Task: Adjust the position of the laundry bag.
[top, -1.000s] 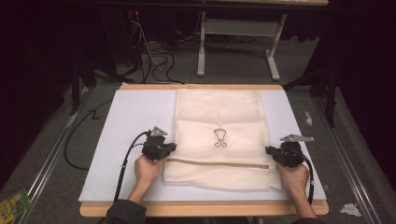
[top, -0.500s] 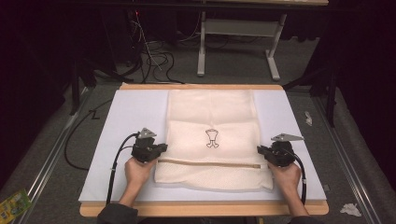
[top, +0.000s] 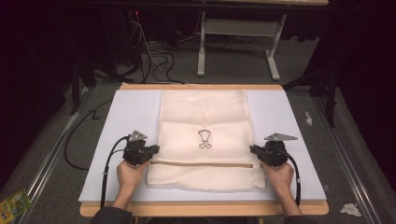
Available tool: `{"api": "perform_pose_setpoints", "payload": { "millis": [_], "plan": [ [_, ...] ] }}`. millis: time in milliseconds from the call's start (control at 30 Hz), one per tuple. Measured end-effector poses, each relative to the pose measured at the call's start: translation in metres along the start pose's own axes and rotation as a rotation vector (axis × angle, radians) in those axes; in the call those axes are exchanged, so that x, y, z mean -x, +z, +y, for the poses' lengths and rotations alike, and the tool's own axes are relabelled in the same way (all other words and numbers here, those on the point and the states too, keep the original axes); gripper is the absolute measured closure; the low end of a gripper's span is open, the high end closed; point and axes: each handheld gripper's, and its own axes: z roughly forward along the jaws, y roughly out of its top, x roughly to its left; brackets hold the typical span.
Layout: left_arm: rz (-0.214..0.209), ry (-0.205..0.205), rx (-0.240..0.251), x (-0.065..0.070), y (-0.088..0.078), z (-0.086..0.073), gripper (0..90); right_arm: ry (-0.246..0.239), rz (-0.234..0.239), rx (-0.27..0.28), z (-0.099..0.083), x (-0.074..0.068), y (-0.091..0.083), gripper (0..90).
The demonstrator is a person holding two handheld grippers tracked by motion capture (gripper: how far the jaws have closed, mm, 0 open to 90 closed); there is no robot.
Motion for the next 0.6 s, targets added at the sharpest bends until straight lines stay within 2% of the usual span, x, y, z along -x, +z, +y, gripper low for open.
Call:
{"api": "perform_pose_setpoints", "payload": {
  "millis": [300, 500, 600],
  "plan": [
    [0.050, 0.025, -0.012, -0.002, -0.009, -0.003, 85.5, -0.008, 0.013, -0.009, 0.000, -0.011, 0.005, 86.9],
    [0.041, 0.002, -0.004, -0.007, -0.008, -0.009, 84.5, -0.013, 0.005, -0.004, 0.001, -0.014, 0.007, 86.8],
    [0.046, 0.007, 0.002, -0.007, -0.008, -0.012, 82.9, -0.026, -0.005, -0.012, 0.001, -0.015, 0.010, 86.7]
  ]
}}
